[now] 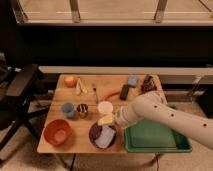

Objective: Place towel in table surface

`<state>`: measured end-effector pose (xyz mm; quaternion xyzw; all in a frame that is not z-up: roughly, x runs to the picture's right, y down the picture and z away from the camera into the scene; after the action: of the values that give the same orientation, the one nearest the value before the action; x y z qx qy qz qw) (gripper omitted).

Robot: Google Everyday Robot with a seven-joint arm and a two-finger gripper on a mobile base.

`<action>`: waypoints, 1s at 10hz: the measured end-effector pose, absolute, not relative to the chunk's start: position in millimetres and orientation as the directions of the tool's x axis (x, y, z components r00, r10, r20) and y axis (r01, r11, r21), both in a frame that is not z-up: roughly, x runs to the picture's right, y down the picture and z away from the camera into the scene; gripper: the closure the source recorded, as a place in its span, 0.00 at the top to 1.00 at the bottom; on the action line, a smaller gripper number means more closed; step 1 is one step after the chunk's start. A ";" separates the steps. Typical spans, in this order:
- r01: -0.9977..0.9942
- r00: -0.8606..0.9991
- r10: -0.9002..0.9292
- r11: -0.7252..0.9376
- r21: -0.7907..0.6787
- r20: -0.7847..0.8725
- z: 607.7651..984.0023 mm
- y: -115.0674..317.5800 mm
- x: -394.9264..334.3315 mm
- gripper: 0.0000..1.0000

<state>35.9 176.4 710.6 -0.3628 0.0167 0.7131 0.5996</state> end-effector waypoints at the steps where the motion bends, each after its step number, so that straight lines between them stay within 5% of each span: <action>1: -0.867 -0.015 0.843 -0.279 -0.412 -0.537 710.6 176.4 35.5 0.80; 10: -0.845 0.027 0.813 -0.292 -0.448 -0.581 718.9 190.2 5.2 0.80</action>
<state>5.2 190.2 718.9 -0.4000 0.0197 0.6972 0.5946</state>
